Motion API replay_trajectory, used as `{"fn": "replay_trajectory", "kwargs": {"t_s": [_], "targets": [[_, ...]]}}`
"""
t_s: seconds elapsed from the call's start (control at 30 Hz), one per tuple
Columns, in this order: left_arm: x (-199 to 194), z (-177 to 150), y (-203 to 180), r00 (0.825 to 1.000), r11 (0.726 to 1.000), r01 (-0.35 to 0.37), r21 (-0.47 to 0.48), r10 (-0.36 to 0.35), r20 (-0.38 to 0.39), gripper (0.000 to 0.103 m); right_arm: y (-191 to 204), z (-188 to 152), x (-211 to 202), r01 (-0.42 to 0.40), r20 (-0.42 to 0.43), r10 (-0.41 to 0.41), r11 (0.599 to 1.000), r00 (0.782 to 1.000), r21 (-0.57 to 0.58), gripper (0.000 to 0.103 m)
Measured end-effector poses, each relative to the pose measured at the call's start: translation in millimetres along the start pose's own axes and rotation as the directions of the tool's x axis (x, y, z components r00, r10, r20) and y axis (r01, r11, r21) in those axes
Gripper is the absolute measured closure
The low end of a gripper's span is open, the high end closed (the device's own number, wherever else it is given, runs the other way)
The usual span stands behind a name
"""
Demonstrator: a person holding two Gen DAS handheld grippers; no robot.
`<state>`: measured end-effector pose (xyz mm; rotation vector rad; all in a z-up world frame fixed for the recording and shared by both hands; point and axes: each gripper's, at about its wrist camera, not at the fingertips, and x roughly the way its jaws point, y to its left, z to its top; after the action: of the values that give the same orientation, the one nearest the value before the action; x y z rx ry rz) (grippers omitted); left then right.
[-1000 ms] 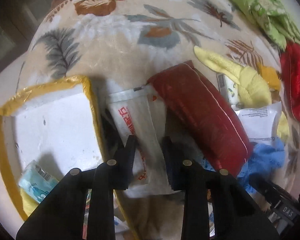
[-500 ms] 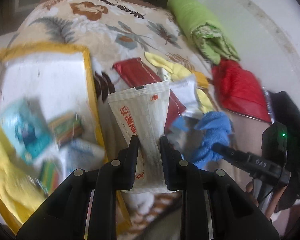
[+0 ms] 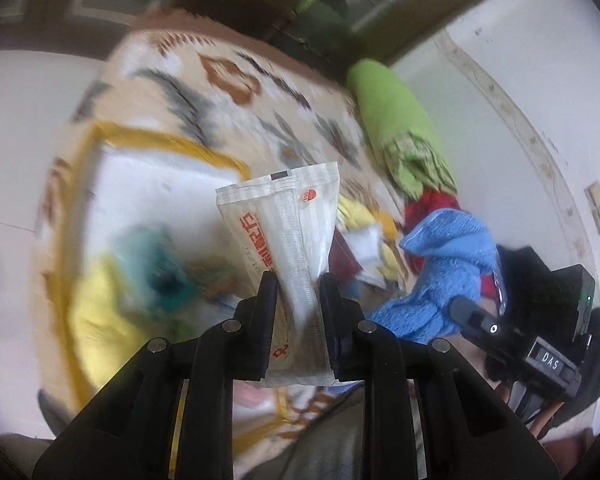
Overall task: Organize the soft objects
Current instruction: 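Carry the white packet and blue towel into the white tray and release both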
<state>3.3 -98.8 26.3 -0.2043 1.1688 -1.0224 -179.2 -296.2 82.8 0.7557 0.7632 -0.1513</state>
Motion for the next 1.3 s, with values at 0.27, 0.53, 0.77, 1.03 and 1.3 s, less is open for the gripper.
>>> {"fn": "replay_trajectory", "kwargs": {"t_s": [0.27, 0.53, 0.77, 1.03, 1.3], "targets": [[-6.2, 27.8, 54.7, 0.984, 0.984, -0.179, -0.003, 0.179, 0.013, 0.082, 53.0, 16.5, 84.3, -0.026, -0.112, 0.018, 0.997, 0.994, -0.07, 0.063], [10.1, 26.8, 82.7, 0.956, 0.956, -0.294, 0.001, 0.294, 0.023, 0.082, 44.3, 2.9, 152.6, 0.031, -0.177, -0.04, 0.998, 0.983, -0.053, 0.062], [40.0, 34.7, 83.1, 0.916, 0.914, -0.4, 0.068, 0.402, -0.01, 0.082, 37.6, -2.0, 173.5, 0.109, -0.162, -0.124, 0.989, 0.979, -0.102, 0.06], [42.9, 32.8, 96.4, 0.931, 0.931, -0.364, -0.007, 0.363, -0.037, 0.074, 33.6, 0.3, 163.5, 0.062, -0.133, -0.07, 0.996, 0.989, -0.06, 0.044], [0.7, 23.7, 81.5, 0.938, 0.948, -0.31, -0.068, 0.317, 0.138, 0.058, 28.5, 3.2, 127.6, -0.012, -0.034, 0.012, 1.0, 0.999, 0.01, 0.037]]}}
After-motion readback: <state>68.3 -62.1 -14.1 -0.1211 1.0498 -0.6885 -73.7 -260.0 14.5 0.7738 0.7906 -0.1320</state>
